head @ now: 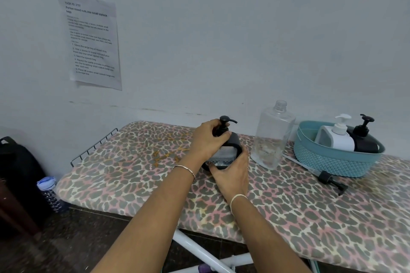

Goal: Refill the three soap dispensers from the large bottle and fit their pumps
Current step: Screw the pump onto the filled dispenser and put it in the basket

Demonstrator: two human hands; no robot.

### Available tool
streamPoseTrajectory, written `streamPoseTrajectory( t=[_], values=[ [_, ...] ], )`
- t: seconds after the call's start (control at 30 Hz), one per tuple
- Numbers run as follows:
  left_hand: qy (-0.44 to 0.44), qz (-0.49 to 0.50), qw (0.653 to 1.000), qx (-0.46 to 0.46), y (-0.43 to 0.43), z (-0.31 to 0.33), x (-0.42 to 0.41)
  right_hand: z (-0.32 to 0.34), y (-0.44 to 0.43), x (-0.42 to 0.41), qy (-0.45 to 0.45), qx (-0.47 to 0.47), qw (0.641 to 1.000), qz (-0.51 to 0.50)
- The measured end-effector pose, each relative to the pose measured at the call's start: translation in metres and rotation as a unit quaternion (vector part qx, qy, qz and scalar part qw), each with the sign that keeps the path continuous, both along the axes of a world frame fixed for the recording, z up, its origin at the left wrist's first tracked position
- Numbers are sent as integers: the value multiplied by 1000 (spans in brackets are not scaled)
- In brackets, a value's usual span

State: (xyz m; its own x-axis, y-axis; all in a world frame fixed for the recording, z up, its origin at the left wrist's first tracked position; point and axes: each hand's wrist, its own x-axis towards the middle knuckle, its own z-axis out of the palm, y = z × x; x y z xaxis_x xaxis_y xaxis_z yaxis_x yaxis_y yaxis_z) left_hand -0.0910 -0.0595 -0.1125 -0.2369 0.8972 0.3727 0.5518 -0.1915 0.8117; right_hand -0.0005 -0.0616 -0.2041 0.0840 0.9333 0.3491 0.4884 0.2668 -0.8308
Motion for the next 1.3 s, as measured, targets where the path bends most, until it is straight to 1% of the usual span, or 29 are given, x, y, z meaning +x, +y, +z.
streamPoseTrajectory(
  t=[0.1, 0.3, 0.43, 0.5, 0.6, 0.73, 0.83, 0.9, 1.0, 1.07, 1.17, 1.2, 1.3],
  values=[
    [48, 36, 998, 16, 3, -1, 2, 1, 0, 1, -3, 1, 1000, -2],
    [31, 64, 997, 16, 2, 0, 4, 1, 1, 0, -2, -3, 1000, -2],
    [-61, 15, 998, -11, -5, 5, -2, -1, 1, 0, -4, -4, 1000, -4],
    [-77, 6, 997, -29, -7, 6, -4, -2, 1, 0, -11, -9, 1000, -5],
    [-57, 14, 997, -44, -7, 6, -3, -2, 2, -1, -11, -9, 1000, -7],
    [-14, 31, 999, -3, 1, 2, 0, -2, 2, 0, -4, 2, 1000, 0],
    [10, 45, 999, 1, 5, -1, 3, -2, 2, 0, -5, 1, 1000, 0],
    [-16, 36, 999, 4, 2, 0, 2, -2, 2, 0, -3, -4, 1000, 0],
    [-104, -8, 994, -16, -3, 4, 0, -3, 2, -1, -5, -11, 1000, -4],
    [-123, -12, 991, -43, -5, 7, 0, -3, 3, 0, -11, -15, 1000, -7],
    [-138, 8, 989, -50, -6, 8, 1, -3, 2, 0, -15, -14, 1000, -7],
    [-136, 15, 990, -46, -6, 7, 3, -2, 2, 0, -11, -10, 1000, -5],
    [-79, 50, 995, -19, -4, 1, 6, -2, 1, 0, 2, -6, 1000, 0]
  ],
)
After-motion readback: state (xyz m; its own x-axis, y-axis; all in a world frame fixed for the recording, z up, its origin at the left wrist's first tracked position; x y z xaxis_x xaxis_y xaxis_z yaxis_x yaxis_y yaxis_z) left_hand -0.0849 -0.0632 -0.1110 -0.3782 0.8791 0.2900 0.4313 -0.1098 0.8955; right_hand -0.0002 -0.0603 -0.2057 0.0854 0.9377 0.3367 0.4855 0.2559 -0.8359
